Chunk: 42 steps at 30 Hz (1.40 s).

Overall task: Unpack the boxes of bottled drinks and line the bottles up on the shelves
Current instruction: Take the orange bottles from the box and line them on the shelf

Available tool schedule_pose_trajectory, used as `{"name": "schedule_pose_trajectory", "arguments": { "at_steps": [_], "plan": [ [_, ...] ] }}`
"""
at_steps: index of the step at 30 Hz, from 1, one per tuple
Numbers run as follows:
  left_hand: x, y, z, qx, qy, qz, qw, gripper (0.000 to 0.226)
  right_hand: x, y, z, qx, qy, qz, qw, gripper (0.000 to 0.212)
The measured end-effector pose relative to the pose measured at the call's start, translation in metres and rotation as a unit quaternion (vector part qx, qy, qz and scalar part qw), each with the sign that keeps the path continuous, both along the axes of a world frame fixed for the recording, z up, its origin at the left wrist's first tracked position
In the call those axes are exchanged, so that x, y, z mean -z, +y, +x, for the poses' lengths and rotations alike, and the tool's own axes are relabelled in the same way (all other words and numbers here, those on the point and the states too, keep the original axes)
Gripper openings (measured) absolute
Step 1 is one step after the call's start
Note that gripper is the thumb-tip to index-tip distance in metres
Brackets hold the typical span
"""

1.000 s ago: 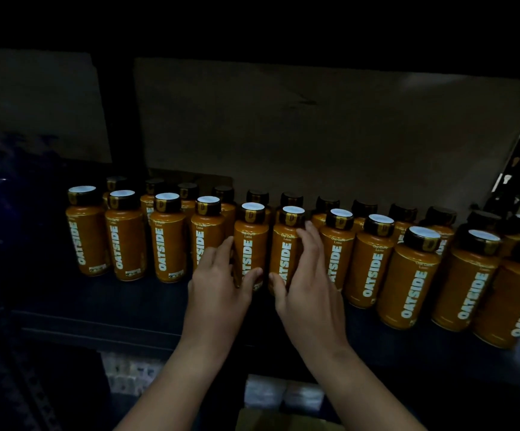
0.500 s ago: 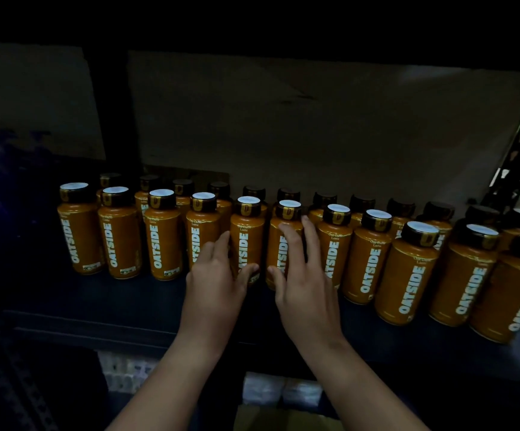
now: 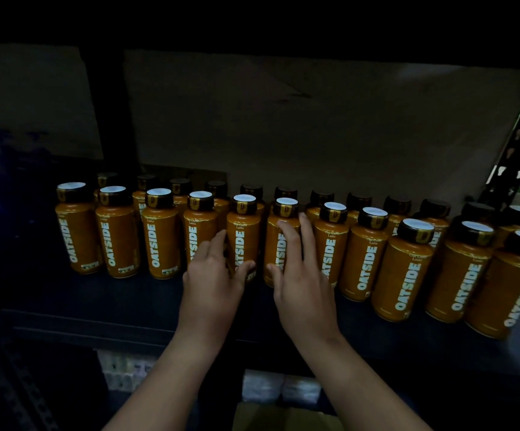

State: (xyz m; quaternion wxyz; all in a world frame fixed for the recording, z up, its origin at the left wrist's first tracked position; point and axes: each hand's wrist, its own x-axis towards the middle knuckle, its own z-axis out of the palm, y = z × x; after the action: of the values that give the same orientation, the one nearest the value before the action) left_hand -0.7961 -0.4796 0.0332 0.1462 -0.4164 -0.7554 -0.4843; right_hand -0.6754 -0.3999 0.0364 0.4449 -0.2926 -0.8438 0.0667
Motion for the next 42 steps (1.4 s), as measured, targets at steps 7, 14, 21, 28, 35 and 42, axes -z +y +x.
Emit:
{"name": "schedule_pose_trajectory", "arguments": {
  "at_steps": [7, 14, 21, 28, 35, 42],
  "plan": [
    [0.0, 0.0, -0.001, 0.01, -0.01, 0.006, 1.0, 0.074, 0.001, -0.001, 0.0, 0.005, -0.003, 0.002, 1.0, 0.07],
    [0.0, -0.002, 0.0, 0.017, -0.012, 0.009, 1.0, 0.073, 0.001, -0.001, 0.001, -0.001, -0.003, -0.001, 1.0, 0.071],
    [0.0, -0.004, 0.0, 0.007, -0.008, 0.009, 1.0, 0.073, 0.001, -0.003, 0.003, -0.01, -0.009, -0.003, 1.0, 0.076],
    [-0.009, -0.009, 0.016, -0.005, 0.052, 0.057, 0.997, 0.05, -0.008, -0.006, 0.041, -0.016, 0.052, 0.007, 0.999, 0.06],
    [-0.064, 0.029, 0.066, 0.132, 0.199, 0.046, 0.97, 0.042, -0.064, 0.025, 0.108, 0.213, -0.042, 0.108, 0.97, 0.054],
    [-0.106, 0.074, 0.093, 0.047, 0.352, -0.212, 0.911, 0.041, -0.1, 0.068, 0.125, 0.133, -0.215, 0.002, 0.968, 0.062]
  ]
}}
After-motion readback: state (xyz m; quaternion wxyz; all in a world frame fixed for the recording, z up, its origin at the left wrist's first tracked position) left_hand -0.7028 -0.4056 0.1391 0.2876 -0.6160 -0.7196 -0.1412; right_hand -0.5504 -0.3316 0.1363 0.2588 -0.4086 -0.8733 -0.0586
